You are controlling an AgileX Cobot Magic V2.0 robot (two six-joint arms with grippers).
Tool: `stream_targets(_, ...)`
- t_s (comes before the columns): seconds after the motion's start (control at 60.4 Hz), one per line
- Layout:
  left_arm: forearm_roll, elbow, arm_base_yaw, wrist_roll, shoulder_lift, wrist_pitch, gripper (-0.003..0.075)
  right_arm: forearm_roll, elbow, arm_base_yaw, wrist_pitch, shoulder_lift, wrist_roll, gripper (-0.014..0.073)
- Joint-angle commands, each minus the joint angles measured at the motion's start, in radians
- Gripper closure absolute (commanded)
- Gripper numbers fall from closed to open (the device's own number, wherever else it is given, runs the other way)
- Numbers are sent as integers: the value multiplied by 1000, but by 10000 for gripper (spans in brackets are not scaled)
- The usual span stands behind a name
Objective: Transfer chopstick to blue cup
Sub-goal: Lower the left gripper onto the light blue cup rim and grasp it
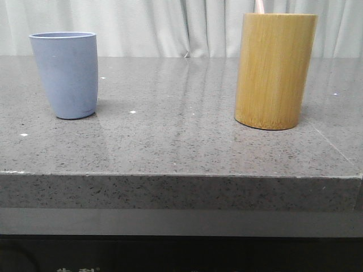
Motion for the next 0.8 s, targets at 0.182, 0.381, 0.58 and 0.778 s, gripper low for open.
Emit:
stream_targets(0.182,-8,-351,-211,56,325,143,59,7,-39,-6,-71,10,-5,-39)
stream_targets(0.381,-8,-575,-314,56,538,351,59,7,-39,-6,-71,10,-5,-39)
stream_targets(0.58,-8,-754,-337,51,759,566,59,7,-39,-6,-71,10,-5,-39)
stream_targets(0.778,26,-793,-337,43,861,591,59,7,-39,-6,-71,10,-5,-39)
